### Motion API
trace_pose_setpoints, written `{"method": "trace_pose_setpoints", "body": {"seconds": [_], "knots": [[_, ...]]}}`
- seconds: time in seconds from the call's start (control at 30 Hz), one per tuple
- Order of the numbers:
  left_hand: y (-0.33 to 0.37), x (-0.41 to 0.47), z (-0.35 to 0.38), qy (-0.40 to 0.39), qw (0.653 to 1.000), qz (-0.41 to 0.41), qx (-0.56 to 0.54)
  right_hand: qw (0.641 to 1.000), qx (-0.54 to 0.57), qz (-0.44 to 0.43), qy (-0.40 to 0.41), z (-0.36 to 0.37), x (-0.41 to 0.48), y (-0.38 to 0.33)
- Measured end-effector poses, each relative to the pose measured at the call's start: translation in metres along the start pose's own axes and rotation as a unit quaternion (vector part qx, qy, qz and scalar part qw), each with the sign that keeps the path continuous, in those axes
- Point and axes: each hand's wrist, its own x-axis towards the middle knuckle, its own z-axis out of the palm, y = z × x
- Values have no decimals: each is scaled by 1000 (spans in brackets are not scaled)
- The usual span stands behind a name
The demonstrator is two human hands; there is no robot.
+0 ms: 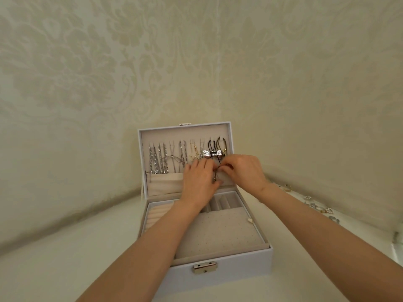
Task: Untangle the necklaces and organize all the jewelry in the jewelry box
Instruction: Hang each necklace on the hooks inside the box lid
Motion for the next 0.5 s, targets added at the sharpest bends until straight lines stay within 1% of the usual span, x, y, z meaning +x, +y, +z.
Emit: {"method": "trace_pose_setpoints", "body": {"seconds": [0.1, 0.2, 0.3, 0.37, 0.43, 0.5], "knots": [[0, -1, -1, 26, 999, -13, 19, 999, -11, 31, -22, -1, 5, -3], [3, -1, -1, 33, 999, -24, 13, 997, -9, 61, -40, 0, 7, -6], [5, 0, 0, 15, 999, -11, 35, 996, -11, 81, -35, -2, 9, -10], [5, 0, -2, 33, 999, 2, 43, 995, -5, 91, -32, -3, 9, -12], [3, 0, -3, 58, 998, 11, 25, 995, 0, 97, -32, -3, 9, -14], [1, 0, -7, 41, 999, 1, -15, 994, -6, 98, -38, -3, 9, -15]]}}
